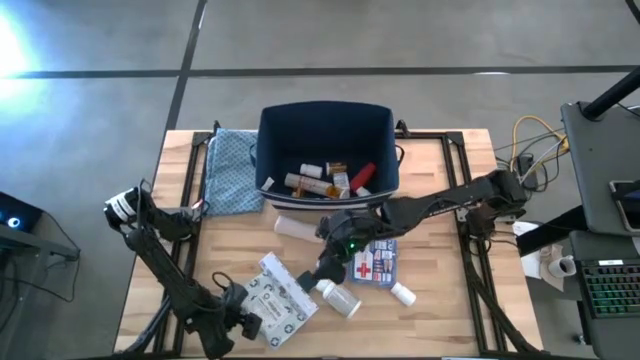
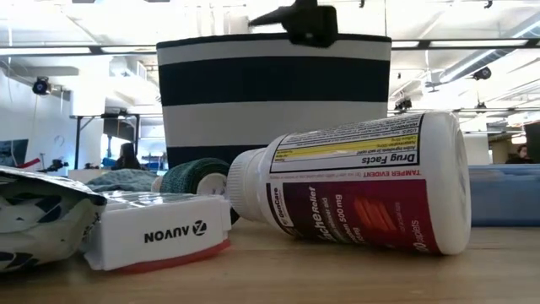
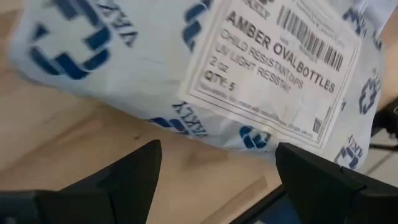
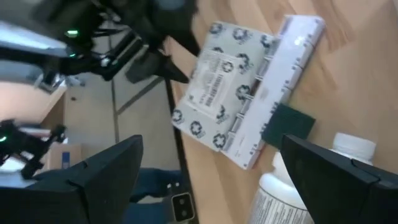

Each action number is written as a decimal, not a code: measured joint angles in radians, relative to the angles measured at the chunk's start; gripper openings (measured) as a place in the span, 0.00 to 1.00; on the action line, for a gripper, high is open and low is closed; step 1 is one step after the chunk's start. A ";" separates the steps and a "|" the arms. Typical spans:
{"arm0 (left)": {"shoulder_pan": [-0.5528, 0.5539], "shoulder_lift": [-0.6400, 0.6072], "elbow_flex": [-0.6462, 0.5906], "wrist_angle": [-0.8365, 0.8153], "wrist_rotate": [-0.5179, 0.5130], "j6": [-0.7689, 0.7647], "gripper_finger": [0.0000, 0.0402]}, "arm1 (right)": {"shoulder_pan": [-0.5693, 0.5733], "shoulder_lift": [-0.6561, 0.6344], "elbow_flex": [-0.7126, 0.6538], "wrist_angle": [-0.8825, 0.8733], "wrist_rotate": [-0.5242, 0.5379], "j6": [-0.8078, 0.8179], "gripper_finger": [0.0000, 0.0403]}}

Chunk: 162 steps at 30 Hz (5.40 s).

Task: Pick & place medical supplies in basket/bin
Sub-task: Put the green bandage into the blue bin, then put the white pill bottle into the blue bin

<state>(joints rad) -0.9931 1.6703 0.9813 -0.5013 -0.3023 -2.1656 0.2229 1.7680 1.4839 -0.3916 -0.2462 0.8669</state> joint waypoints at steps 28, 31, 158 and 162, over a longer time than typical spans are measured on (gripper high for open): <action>-0.027 -0.010 -0.085 0.000 -0.200 -0.028 0.73 | -0.003 0.363 0.037 0.291 0.022 0.234 0.91; -0.033 -0.011 -0.056 0.004 -0.187 0.027 0.73 | -0.003 0.396 0.089 0.272 0.055 0.199 0.91; -0.034 -0.015 -0.045 -0.067 -0.229 0.062 0.73 | 0.095 0.018 0.451 -0.728 0.557 -0.486 0.95; -0.034 -0.015 -0.045 -0.071 -0.249 0.062 0.73 | 0.142 0.023 0.306 -0.673 0.417 -0.335 0.95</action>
<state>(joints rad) -1.0271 1.6550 0.9363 -0.5727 -0.5515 -2.1033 0.3649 1.7908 1.7901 -1.0642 0.1705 0.5318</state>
